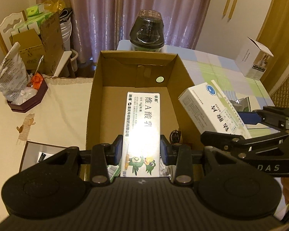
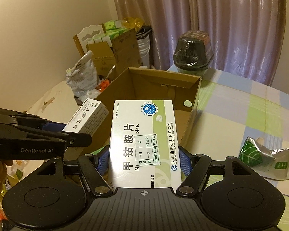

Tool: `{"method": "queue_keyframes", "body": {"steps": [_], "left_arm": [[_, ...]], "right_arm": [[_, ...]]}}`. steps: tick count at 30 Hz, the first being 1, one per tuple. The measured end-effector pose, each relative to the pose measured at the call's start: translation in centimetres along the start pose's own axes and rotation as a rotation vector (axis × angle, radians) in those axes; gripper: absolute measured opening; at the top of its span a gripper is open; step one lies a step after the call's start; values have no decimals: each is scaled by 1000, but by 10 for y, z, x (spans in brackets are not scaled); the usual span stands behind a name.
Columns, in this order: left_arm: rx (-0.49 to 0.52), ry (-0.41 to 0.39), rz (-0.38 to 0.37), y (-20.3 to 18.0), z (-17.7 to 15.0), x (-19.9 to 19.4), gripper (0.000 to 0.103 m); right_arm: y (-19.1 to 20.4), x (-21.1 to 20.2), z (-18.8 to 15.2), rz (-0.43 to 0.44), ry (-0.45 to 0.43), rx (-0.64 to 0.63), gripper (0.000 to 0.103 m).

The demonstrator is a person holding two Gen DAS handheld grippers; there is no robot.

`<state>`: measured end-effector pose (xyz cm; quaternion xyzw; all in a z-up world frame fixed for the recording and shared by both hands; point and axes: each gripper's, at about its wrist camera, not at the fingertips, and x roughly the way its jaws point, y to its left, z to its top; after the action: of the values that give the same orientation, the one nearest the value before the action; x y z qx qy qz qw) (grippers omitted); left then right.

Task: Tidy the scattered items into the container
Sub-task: 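Carry the cream box and medicine box over the cardboard box and release both, then withdraw both open tools and move back toward the foil packet and spoon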

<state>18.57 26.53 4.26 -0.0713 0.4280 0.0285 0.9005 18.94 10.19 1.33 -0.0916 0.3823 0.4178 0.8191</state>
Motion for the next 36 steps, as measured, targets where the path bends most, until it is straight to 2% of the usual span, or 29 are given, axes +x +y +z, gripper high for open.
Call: {"method": "queue_keyframes", "body": {"steps": [3, 4, 5, 9, 24, 27, 36], "left_arm": [[-13, -5, 13, 1, 1, 5, 35], [-10, -8, 26, 0, 0, 5, 42], [-8, -9, 35, 0, 0, 6, 44], [2, -15, 47, 2, -4, 1, 44], [-59, -46, 60, 19, -18, -23, 49], [-68, -46, 71, 23, -20, -23, 50], [-71, -40, 69, 26, -25, -25, 52]], "right_arm": [[-3, 5, 0, -5, 3, 3, 73], [-2, 4, 0, -6, 4, 3, 73], [-3, 5, 0, -6, 5, 3, 73], [-1, 6, -3, -5, 12, 2, 73], [16, 18, -1, 27, 22, -1, 73], [13, 19, -1, 57, -6, 14, 74], [-15, 5, -3, 28, -34, 90, 74]]}}
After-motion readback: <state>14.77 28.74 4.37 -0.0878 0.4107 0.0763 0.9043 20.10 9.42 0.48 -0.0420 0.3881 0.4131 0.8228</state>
